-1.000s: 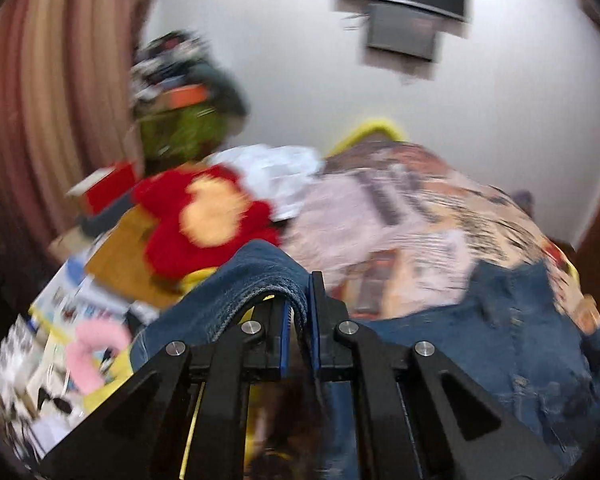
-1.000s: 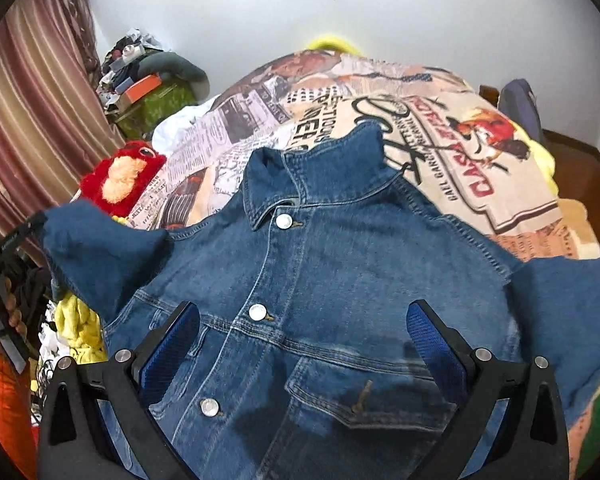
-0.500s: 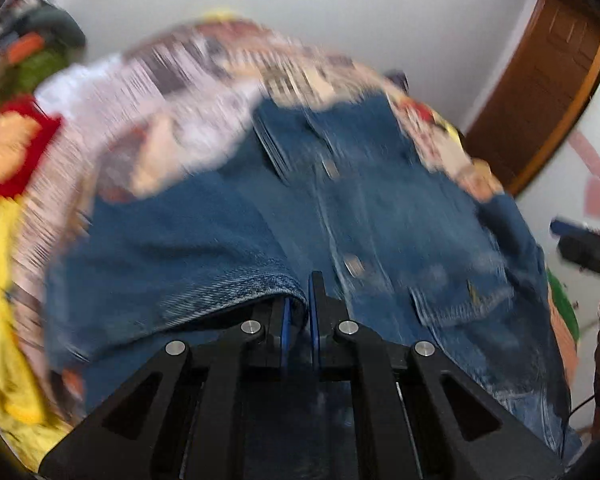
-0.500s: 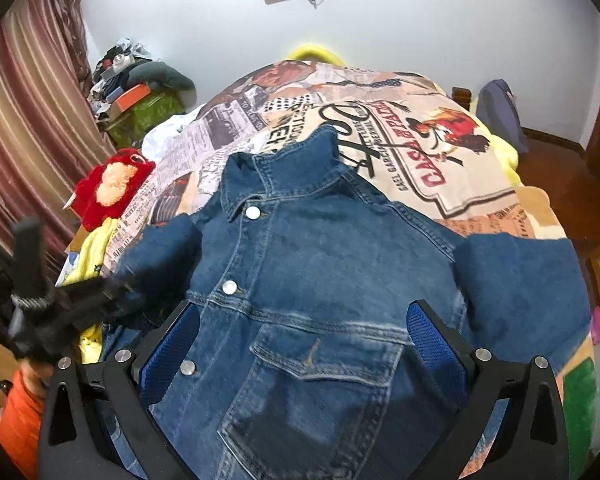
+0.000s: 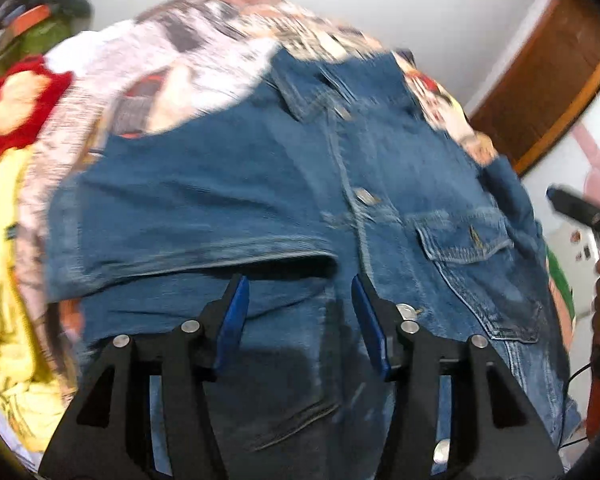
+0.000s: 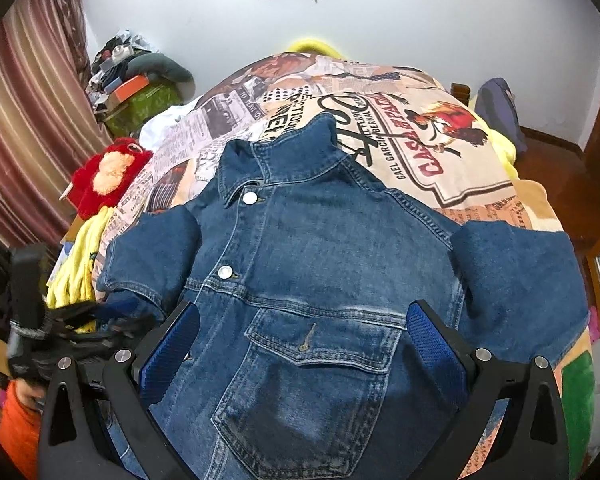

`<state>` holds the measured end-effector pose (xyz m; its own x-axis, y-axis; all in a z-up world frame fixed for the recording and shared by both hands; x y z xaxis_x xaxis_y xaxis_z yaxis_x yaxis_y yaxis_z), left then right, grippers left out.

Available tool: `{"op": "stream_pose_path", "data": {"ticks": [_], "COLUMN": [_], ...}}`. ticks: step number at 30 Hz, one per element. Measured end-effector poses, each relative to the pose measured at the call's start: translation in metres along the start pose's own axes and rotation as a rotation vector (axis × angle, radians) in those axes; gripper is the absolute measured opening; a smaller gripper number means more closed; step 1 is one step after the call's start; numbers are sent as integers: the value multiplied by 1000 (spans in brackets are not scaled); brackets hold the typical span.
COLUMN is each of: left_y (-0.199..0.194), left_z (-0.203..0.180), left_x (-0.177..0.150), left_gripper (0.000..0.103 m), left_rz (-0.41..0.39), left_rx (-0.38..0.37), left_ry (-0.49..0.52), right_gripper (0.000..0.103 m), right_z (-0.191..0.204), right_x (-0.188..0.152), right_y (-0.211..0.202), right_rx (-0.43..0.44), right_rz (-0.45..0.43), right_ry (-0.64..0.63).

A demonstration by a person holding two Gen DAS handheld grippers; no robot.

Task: Fold large clothes

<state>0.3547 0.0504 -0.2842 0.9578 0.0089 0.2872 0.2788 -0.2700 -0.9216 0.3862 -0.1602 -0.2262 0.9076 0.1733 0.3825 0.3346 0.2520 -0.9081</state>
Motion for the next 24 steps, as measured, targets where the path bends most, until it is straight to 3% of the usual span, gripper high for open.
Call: {"op": "stream_pose_path", "data": {"ticks": [5, 6, 12, 19, 21, 24], "left_y": [-45, -50, -32, 17, 24, 30], "left_z": [67, 84, 160, 175, 176, 178], "left_x": [6, 5, -5, -7, -3, 4], "left_gripper": [86, 87, 87, 87, 84, 67], "left_rz": [-132, -153, -107, -30, -38, -50], "left_rx": [16, 27, -2, -177, -209, -211], "left_ry": [-183, -230, -444, -562, -583, -588], "right_gripper": [103, 103, 103, 103, 103, 103], "right_z": [12, 14, 26, 27, 25, 22], "right_x": [2, 3, 4, 4, 5, 5], "right_y": [12, 15, 32, 45, 48, 51], "right_rx": [-16, -15, -10, -20, -19, -14], "right_rz": [16, 20, 51, 78, 83, 90], "right_ry": [-36, -40, -62, -65, -59, -46]}}
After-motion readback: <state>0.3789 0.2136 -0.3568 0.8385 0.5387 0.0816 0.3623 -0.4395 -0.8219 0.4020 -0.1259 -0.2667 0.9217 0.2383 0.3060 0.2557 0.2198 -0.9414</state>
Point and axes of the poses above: each gripper's, at about its wrist camera, not at the fingertips, and y roughly the way its jaws point, z to its left, x to its top, the point moved 10 cm from there along y, roughly the way its jaws point, and after that the axes turned 14 degrees about z, right-handed, at the moved point
